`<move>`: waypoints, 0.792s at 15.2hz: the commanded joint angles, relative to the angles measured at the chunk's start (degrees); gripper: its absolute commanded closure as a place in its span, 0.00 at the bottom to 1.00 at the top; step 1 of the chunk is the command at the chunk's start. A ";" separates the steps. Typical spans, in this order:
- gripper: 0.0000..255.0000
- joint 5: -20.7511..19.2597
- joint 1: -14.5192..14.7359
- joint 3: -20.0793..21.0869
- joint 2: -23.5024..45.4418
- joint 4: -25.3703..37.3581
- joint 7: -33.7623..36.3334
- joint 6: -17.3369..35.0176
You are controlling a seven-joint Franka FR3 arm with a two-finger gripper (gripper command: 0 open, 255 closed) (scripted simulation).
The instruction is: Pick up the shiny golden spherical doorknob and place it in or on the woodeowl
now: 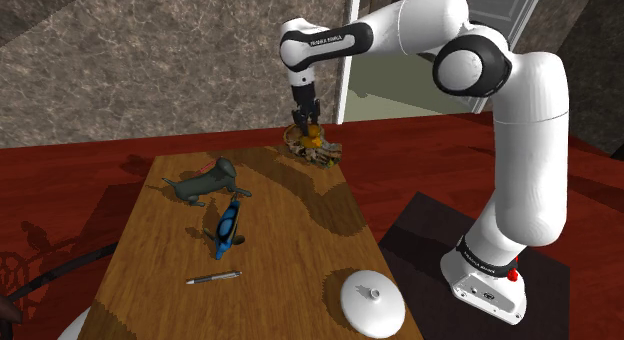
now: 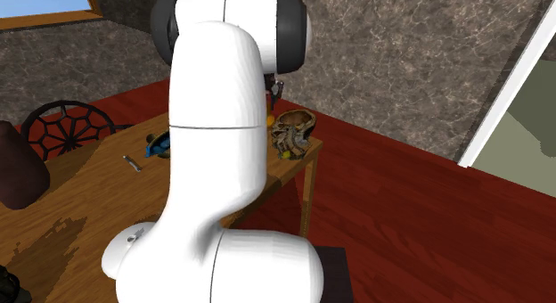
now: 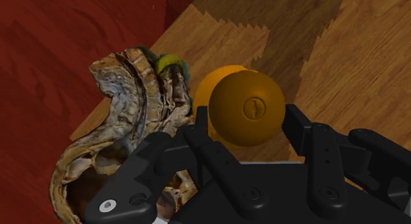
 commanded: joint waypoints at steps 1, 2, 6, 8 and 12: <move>1.00 -0.25 -1.45 -0.68 2.62 4.15 -2.08 -1.54; 1.00 -0.35 -2.19 -0.99 3.99 6.30 -3.07 -2.33; 1.00 -0.65 -5.24 -2.09 10.59 16.95 -6.95 -6.36; 1.00 -0.74 -6.84 -2.54 14.94 24.20 -8.81 -9.22; 1.00 -0.76 -7.10 -2.58 15.63 23.03 -9.10 -7.37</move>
